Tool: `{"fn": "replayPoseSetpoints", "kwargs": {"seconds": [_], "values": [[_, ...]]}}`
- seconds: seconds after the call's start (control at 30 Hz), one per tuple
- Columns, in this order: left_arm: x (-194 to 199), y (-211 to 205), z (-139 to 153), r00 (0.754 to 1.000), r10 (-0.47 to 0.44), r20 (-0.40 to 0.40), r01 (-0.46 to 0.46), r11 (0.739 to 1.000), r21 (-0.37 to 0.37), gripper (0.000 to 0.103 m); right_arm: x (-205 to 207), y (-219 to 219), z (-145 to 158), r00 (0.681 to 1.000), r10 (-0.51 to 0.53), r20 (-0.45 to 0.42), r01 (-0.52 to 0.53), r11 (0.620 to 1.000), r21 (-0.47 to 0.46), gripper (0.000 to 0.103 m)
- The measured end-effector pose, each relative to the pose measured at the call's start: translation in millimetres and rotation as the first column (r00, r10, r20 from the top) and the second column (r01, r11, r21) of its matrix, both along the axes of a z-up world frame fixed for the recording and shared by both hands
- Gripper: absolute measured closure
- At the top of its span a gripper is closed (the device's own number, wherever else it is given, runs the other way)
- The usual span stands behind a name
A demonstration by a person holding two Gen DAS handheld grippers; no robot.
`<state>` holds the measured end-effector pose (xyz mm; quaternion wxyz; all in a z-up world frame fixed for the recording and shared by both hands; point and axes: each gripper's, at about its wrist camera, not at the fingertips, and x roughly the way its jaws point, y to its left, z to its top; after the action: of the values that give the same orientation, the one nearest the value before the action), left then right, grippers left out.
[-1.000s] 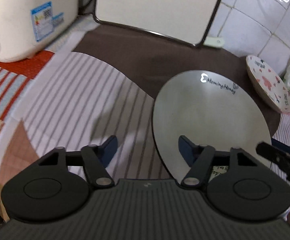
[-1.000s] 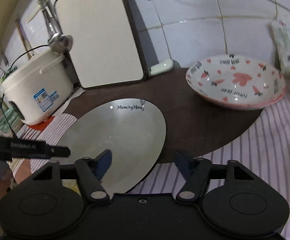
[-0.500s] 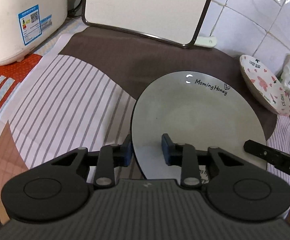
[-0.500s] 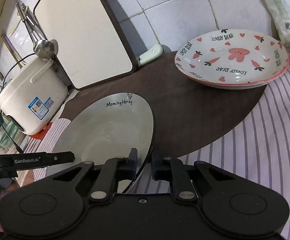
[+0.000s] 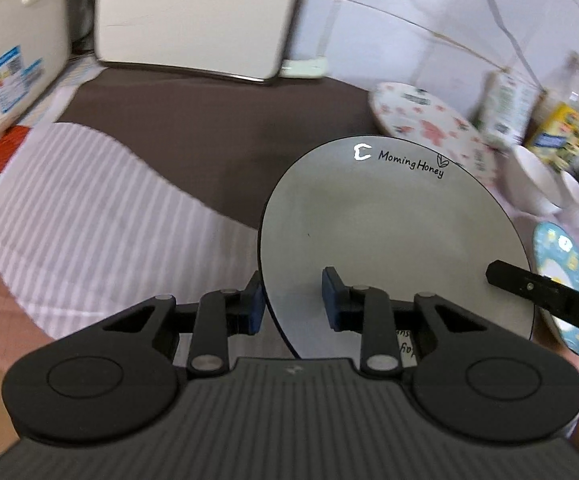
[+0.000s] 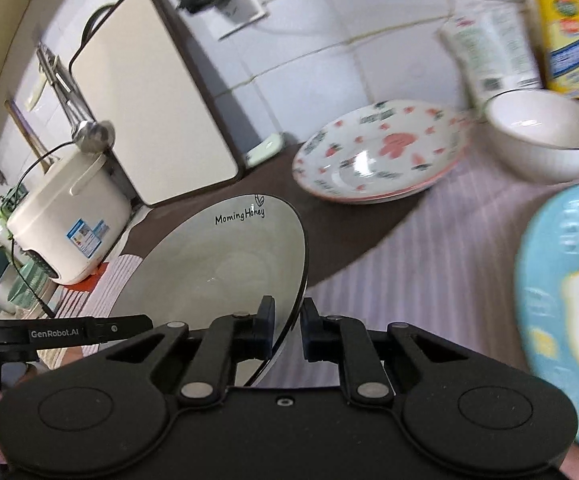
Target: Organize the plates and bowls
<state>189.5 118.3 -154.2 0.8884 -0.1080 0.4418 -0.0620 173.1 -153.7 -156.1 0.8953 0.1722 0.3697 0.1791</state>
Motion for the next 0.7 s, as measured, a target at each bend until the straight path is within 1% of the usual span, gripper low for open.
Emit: {"fn": "replayPoseSetpoints", "kwargs": {"seconds": [0.13,0.37,0.53,0.7], "values": [[0,-24,1,0.999,-0.042,-0.017,0.041,0.999,-0.03,0.075,-14,-25,5,0.999,-0.042,0.005,0.042,0.999,-0.02,0.085],[3,-57,-5,0.994,-0.105,-0.04,0.104,0.994,-0.024,0.075,-27,-51,-2,0.996,-0.093,-0.011,0.092,0.995,-0.047,0.085],[15,-69,-16,0.991,-0.119,-0.057,0.118,0.993,-0.008,0.075,-25,-52,-14,0.994,-0.11,-0.017,0.109,0.992,-0.067,0.085],[29,-71,-28,0.989,-0.121,-0.089,0.122,0.993,0.007,0.075,-16,-48,-27,0.994,-0.107,-0.027,0.104,0.991,-0.083,0.085]]}}
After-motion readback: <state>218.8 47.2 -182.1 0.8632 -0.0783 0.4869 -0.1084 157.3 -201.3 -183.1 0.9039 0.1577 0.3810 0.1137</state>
